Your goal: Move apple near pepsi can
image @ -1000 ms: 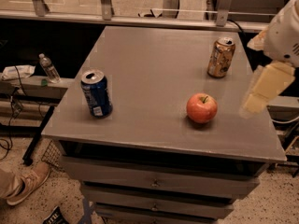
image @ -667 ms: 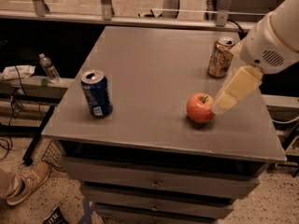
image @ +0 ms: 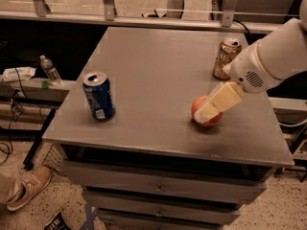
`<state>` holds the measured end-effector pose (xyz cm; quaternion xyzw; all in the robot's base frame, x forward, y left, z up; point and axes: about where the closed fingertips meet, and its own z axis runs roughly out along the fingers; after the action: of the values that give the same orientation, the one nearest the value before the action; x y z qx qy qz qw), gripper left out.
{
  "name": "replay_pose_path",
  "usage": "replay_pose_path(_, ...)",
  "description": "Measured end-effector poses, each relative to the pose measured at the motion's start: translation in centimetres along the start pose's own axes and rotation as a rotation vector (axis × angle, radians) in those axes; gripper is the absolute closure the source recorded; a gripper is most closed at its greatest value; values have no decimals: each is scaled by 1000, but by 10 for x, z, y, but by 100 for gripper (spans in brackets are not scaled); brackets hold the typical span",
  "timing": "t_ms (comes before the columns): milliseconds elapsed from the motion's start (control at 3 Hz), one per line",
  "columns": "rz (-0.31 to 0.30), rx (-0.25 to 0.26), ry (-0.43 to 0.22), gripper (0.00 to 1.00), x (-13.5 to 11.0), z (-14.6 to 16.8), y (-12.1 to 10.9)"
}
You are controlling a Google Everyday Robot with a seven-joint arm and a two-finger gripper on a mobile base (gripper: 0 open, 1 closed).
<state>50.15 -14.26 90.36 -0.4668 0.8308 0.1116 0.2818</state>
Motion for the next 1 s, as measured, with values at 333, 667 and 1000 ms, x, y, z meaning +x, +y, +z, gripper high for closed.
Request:
replay_pose_path(333, 28, -22, 0, 0, 2, 17, 9)
replay_pose_path(667, 38, -48, 7, 0, 3, 31, 15)
replay_pose_path(1000, 43, -64, 22, 18, 5, 42, 21)
